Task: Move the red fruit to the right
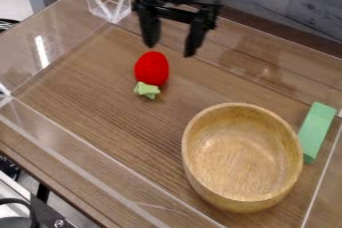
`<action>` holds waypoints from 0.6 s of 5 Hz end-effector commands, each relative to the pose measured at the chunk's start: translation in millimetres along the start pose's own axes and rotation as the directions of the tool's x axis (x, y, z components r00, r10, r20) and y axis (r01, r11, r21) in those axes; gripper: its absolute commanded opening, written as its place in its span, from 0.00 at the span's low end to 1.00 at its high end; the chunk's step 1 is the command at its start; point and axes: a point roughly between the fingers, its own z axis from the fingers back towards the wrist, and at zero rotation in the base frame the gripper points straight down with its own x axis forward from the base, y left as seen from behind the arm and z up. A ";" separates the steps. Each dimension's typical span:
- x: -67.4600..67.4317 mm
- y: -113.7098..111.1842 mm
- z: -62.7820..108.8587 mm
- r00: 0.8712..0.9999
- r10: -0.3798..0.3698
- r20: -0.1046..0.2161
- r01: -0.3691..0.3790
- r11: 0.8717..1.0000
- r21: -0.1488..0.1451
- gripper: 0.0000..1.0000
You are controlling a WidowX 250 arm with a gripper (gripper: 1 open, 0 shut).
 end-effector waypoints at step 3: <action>6.9 30.9 -29.8 0.986 0.134 0.094 -0.130 0.990 -0.050 1.00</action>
